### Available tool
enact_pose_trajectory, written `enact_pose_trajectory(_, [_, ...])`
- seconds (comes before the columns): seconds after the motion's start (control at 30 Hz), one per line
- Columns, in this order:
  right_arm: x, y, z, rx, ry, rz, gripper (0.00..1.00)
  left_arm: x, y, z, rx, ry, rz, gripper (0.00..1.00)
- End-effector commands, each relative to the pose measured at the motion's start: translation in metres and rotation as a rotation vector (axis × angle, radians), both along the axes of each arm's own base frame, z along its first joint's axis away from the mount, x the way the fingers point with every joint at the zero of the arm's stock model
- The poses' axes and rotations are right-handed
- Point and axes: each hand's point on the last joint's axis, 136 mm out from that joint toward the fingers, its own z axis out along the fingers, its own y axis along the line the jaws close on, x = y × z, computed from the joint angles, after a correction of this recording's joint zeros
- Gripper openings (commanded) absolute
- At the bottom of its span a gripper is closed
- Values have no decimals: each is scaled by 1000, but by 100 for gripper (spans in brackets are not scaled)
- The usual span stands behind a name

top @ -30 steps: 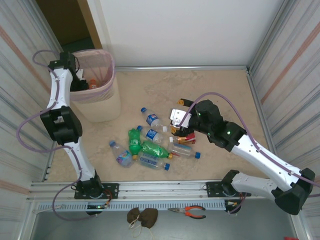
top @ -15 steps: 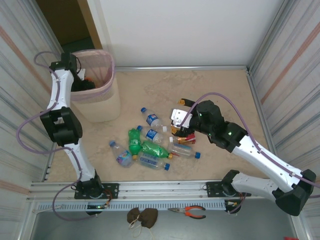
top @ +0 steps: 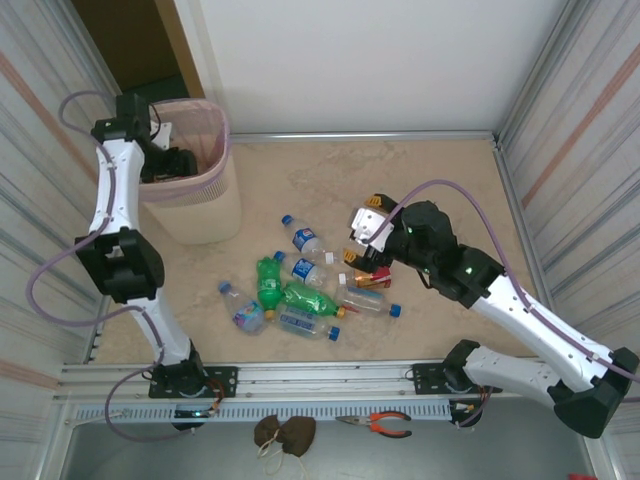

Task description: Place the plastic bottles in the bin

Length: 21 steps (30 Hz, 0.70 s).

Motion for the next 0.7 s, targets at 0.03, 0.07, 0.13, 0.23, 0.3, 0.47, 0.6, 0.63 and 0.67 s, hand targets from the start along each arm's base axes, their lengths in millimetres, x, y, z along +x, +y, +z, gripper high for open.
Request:
enact_pose_trajectory(0.03, [10, -13, 9, 159, 154, -186, 98, -13, -19, 49, -71, -131, -28, 70])
enact_pose_trajectory(0.07, [11, -15, 9, 185, 183, -213, 97, -16, -22, 58, -77, -155, -35, 70])
enact_pose_trajectory(0.13, [12, -19, 7, 219, 224, -249, 96, -23, -29, 74, -88, -191, -45, 70])
enact_pose_trajectory(0.23, [17, -18, -7, 242, 307, -301, 96, -36, -44, 93, -105, -231, -81, 69])
enact_pose_trajectory(0.3, [19, -20, -10, 263, 352, -334, 95, -47, -55, 101, -109, -234, -101, 68])
enact_pose_trajectory(0.47, [28, -27, -19, 305, 449, -436, 92, -83, -84, 109, -93, -235, -118, 67])
enact_pose_trajectory(0.6, [31, -27, -25, 327, 497, -464, 90, -112, -98, 106, -97, -266, -64, 66])
enact_pose_trajectory(0.63, [32, -27, -26, 330, 507, -465, 90, -119, -99, 101, -115, -265, -24, 65])
enact_pose_trajectory(0.67, [32, -26, -27, 333, 513, -465, 90, -128, -103, 98, -140, -267, 1, 64])
